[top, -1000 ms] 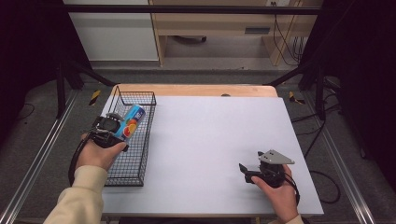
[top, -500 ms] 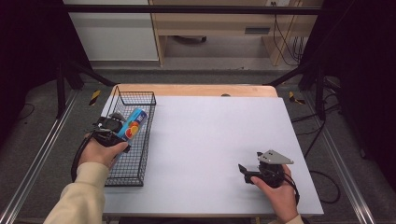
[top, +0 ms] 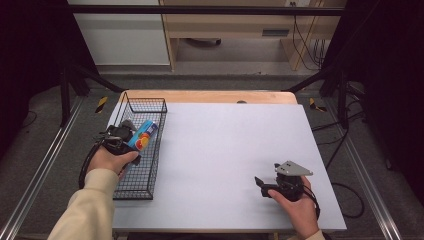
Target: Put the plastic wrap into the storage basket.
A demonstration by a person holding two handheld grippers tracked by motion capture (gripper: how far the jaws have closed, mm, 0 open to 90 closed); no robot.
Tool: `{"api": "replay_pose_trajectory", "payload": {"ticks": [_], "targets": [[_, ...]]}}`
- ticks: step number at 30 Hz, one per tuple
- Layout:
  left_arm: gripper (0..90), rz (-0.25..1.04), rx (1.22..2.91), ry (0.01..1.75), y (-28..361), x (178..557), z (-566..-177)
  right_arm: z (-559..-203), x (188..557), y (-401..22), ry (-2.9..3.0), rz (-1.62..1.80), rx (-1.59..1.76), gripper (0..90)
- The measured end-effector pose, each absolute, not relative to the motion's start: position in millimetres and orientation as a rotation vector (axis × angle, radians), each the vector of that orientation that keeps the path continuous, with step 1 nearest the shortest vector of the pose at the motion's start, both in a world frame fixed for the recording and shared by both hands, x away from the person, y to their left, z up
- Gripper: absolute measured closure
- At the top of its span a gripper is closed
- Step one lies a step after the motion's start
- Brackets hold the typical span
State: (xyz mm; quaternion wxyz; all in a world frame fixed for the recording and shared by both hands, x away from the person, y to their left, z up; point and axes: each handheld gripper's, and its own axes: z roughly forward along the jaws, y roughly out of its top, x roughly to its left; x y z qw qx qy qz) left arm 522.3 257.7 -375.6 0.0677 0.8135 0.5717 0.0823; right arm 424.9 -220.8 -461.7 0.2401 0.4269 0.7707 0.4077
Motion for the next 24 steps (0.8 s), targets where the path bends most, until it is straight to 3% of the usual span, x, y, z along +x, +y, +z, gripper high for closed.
{"api": "replay_pose_trajectory", "payload": {"ticks": [24], "targets": [[31.8, 0.224, 2.531, 1.742, 254.1, 527.9, -387.7, -462.9, 425.5, -219.9, 2.127, 1.106, 1.171, 14.9]]}}
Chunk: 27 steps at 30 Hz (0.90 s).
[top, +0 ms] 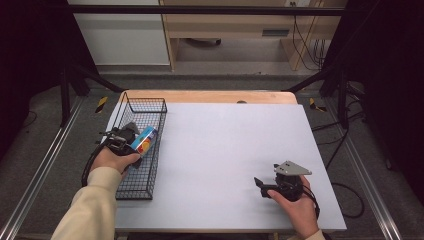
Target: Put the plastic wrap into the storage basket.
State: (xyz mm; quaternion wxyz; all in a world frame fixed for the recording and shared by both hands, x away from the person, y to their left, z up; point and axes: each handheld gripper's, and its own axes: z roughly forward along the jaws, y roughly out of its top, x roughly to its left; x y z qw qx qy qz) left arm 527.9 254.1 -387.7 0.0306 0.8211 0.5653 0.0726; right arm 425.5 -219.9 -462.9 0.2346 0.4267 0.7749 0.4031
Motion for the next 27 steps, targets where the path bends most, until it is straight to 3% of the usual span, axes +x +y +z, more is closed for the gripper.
{"api": "replay_pose_trajectory", "payload": {"ticks": [27], "targets": [[31.6, 0.222, 2.577, 1.745, 249.8, 530.7, -390.8, -463.2, 425.9, -219.5, 2.136, 1.104, 1.167, 14.9]]}}
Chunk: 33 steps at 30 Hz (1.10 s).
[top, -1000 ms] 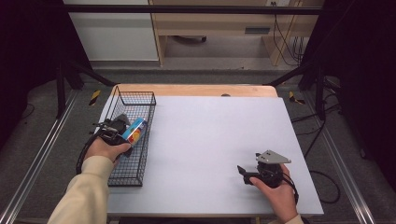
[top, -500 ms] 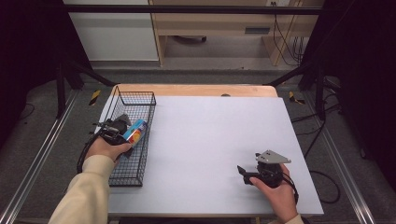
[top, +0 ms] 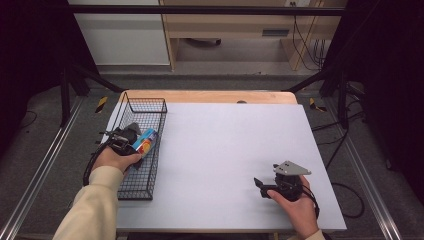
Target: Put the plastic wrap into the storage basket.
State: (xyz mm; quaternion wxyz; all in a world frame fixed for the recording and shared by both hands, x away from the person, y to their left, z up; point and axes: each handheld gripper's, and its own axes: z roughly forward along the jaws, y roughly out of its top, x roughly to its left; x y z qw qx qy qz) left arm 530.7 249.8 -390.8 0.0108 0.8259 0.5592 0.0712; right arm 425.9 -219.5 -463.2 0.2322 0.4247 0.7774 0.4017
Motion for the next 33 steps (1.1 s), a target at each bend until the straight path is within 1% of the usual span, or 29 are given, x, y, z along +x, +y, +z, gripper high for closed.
{"api": "replay_pose_trajectory", "payload": {"ticks": [10, 12, 14, 15, 16, 20, 21, 28, 30, 33], "targets": [[31.0, 0.285, 2.606, 1.709, 246.3, 528.6, -390.0, -463.5, 426.0, -219.1, 2.140, 1.103, 1.169, 14.7], [29.7, 0.350, 2.621, 1.669, 244.4, 526.8, -387.4, -463.7, 426.3, -219.1, 2.142, 1.103, 1.160, 14.7], [25.1, 0.425, 2.614, 1.648, 244.1, 525.3, -384.8, -463.7, 426.5, -219.2, 2.142, 1.103, 1.157, 14.7], [23.0, 0.425, 2.614, 1.648, 244.1, 525.3, -384.8, -463.7, 426.5, -219.2, 2.142, 1.103, 1.157, 14.7], [23.0, 0.466, 2.610, 1.627, 244.4, 524.6, -383.7, -463.7, 426.4, -219.1, 2.143, 1.103, 1.161, 14.6], [19.4, 0.518, 2.601, 1.595, 244.0, 520.9, -381.4, -463.8, 426.4, -218.7, 2.146, 1.101, 1.162, 14.6], [18.8, 0.550, 2.596, 1.581, 242.9, 518.9, -380.0, -463.8, 426.3, -218.7, 2.145, 1.100, 1.164, 14.6], [17.4, 0.602, 2.558, 1.527, 239.9, 510.2, -371.9, -463.9, 426.5, -218.8, 2.147, 1.100, 1.162, 14.5], [17.3, 0.627, 2.532, 1.481, 241.4, 502.2, -365.3, -463.9, 426.1, -218.9, 2.146, 1.101, 1.165, 14.5], [16.6, 0.641, 2.503, 1.458, 242.6, 496.6, -360.8, -464.0, 426.4, -219.0, 2.147, 1.100, 1.165, 14.6]]}}
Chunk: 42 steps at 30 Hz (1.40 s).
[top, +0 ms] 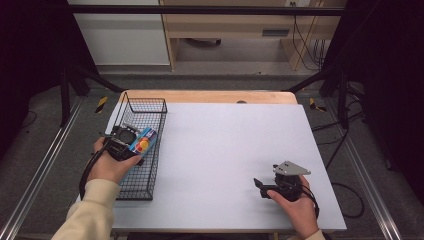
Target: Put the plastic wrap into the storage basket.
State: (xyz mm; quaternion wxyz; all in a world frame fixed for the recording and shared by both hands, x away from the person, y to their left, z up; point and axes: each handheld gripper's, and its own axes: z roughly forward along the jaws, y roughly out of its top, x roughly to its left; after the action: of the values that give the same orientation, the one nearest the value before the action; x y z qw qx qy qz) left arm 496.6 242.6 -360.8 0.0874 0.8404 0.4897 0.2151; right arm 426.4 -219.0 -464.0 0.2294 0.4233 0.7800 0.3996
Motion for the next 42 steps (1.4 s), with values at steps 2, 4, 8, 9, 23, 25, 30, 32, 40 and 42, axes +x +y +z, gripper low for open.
{"api": "replay_pose_trajectory", "payload": {"ticks": [2, 4, 8, 9, 23, 25, 30, 32, 40, 42], "targets": [[16.0, 0.673, 2.481, 1.439, 242.9, 491.9, -355.5, -463.7, 426.6, -218.7, 2.144, 1.098, 1.160, 14.6], [14.0, 0.720, 2.454, 1.415, 243.5, 487.6, -349.4, -463.4, 425.9, -218.7, 2.141, 1.099, 1.163, 14.5], [10.9, 0.775, 2.397, 1.366, 242.0, 479.4, -341.1, -463.0, 426.3, -220.0, 2.128, 1.105, 1.174, 11.7], [10.6, 0.783, 2.384, 1.353, 241.0, 477.6, -340.0, -462.7, 426.5, -220.3, 2.124, 1.106, 1.170, 11.1], [6.2, 0.809, 2.277, 1.179, 211.6, 456.1, -328.0, -460.1, 425.7, -223.6, 2.080, 1.109, 1.186, 8.7], [6.0, 0.807, 2.269, 1.125, 201.8, 451.4, -326.4, -459.9, 425.7, -224.3, 2.072, 1.108, 1.186, 8.6], [5.8, 0.778, 2.234, 1.046, 187.0, 445.0, -326.0, -459.2, 425.5, -225.4, 2.063, 1.104, 1.185, 8.4], [5.8, 0.771, 2.236, 1.030, 184.2, 444.0, -326.1, -459.3, 425.6, -225.6, 2.062, 1.103, 1.182, 8.3], [5.7, 0.715, 2.216, 0.935, 158.2, 437.0, -335.0, -458.6, 424.9, -227.9, 2.046, 1.102, 1.189, 8.2], [5.7, 0.705, 2.206, 0.912, 151.5, 435.5, -339.7, -458.7, 424.6, -228.4, 2.045, 1.099, 1.190, 8.2]]}}
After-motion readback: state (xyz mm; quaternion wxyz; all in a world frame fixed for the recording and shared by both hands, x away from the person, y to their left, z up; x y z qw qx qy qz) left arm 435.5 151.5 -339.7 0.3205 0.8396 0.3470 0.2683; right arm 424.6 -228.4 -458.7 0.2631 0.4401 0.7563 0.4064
